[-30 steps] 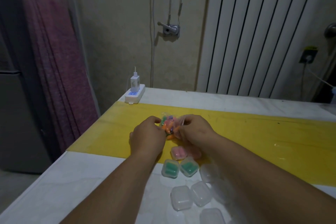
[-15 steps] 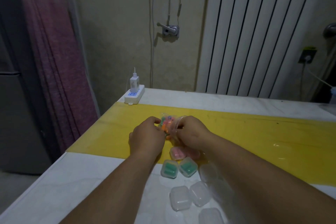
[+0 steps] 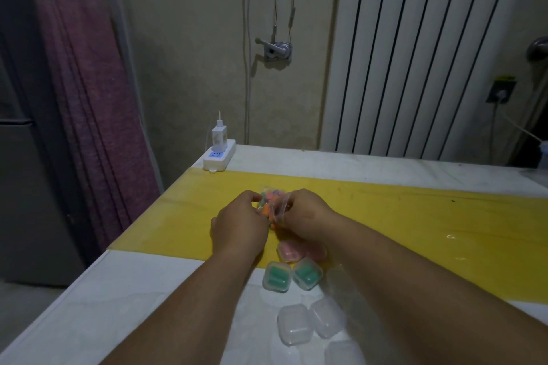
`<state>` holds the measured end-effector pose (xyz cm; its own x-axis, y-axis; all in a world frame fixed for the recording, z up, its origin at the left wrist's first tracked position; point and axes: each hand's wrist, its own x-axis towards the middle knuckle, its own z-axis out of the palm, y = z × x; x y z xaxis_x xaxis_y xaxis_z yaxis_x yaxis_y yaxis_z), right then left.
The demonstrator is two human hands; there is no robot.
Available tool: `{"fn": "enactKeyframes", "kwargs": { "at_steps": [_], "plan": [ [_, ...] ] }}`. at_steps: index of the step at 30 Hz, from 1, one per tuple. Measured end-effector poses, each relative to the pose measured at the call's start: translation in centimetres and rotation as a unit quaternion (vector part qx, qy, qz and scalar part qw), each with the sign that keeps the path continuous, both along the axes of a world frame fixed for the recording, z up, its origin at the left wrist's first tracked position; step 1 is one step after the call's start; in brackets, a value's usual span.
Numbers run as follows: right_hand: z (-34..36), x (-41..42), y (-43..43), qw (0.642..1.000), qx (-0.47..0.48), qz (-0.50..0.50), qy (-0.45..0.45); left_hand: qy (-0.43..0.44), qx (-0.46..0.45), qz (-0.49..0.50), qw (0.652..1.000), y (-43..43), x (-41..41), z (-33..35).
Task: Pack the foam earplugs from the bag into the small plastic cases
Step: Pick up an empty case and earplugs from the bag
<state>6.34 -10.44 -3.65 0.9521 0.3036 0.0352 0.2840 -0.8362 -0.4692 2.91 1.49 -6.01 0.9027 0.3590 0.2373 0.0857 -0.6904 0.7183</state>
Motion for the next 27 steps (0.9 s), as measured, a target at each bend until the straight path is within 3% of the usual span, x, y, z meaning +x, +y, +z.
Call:
{"fn": "enactKeyframes", "kwargs": {
  "at_steps": [3,10,16,27],
  "plan": [
    [0.4,-0.6,0.0,1.000,-0.016,0.023,-0.005,0.001,0.002,0.005,1.000,0.1,0.1,-0.1],
    [0.6,-1.5,-0.5,0.996,0.086,-0.021,-0.013,-0.001,0.014,0.005,1.000,0.0,0.3,-0.2],
    [1.0,-2.4,-1.4,0.961,0.255,-0.108,-0.006,0.000,0.029,0.006,1.000,0.1,0.4,-0.3],
    [1.9,-5.1,-6.0,0.901,0.372,-0.224,0.002,0.041,0.083,0.012,0.996,-0.1,-0.3,0.4]
  ]
}}
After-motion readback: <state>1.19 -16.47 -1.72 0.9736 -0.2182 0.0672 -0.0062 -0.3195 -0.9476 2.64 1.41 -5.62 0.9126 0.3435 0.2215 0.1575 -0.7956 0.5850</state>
